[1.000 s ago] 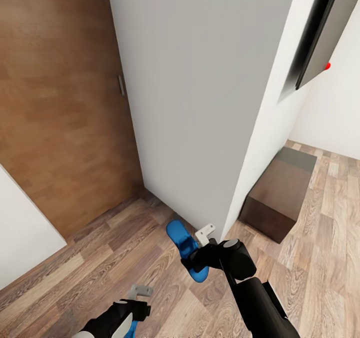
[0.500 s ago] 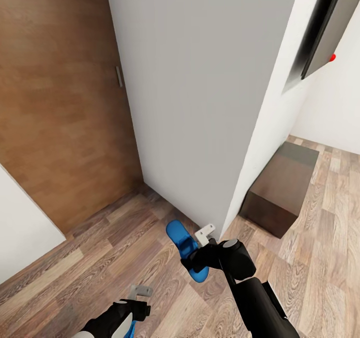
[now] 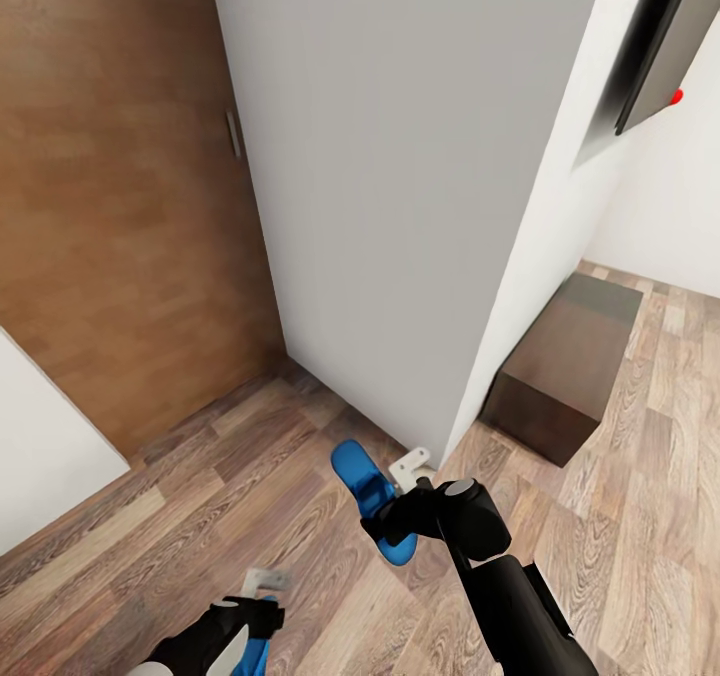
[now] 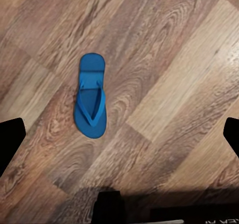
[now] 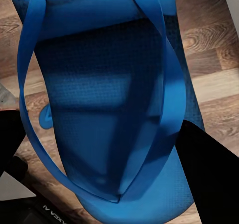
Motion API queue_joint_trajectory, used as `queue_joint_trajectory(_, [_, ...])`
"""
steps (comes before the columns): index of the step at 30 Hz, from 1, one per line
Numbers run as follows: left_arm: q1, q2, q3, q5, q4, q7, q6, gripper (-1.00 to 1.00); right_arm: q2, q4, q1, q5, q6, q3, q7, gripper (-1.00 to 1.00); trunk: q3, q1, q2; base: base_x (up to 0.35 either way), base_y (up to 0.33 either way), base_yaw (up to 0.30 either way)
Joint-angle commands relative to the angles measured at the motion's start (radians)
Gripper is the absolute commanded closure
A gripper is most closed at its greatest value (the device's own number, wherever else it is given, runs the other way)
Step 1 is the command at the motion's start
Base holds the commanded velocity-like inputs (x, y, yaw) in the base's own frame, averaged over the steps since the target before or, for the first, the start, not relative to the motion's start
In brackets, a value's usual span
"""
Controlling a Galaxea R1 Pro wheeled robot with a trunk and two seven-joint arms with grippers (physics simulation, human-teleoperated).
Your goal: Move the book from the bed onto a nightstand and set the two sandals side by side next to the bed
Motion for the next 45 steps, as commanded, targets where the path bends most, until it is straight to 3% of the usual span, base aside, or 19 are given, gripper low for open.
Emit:
queue_joint_trajectory(1, [0.0, 0.005, -0.008, 0.011, -0.002, 0.007, 0.004, -1.0, 0.0, -0.001, -0.001, 0.009, 0.003, 0.0, 0.01, 1.0, -0.006, 0.004, -0.008, 0.0, 0.0, 0.0])
queue_joint_trajectory(5, [-0.001, 0.028, -0.007, 0.013, -0.002, 0.008, -0.002, -1.0, 0.0, -0.001, -0.001, 0.01, 0.003, 0.0, 0.01, 1.0, -0.025, 0.019, -0.036, 0.0, 0.0, 0.0])
queue_joint_trajectory(11, [-0.001, 0.04, -0.006, 0.015, -0.002, 0.008, -0.021, -1.0, 0.0, -0.001, 0.0, 0.009, 0.003, 0.002, 0.01, 1.0, -0.053, 0.042, -0.078, 0.0, 0.0, 0.0])
queue_joint_trajectory(34, [-0.007, 0.041, -0.009, 0.012, -0.006, 0.007, -0.025, -1.0, 0.0, -0.002, -0.001, 0.009, 0.003, 0.002, 0.01, 1.0, -0.163, 0.13, -0.239, 0.0, 0.0, 0.0])
queue_joint_trajectory(45, [-0.007, 0.041, -0.009, 0.013, -0.008, 0.006, -0.026, -1.0, 0.009, -0.004, -0.001, 0.011, 0.003, 0.048, 0.011, 1.0, -0.215, 0.173, -0.316, 0.0, 0.0, 0.0])
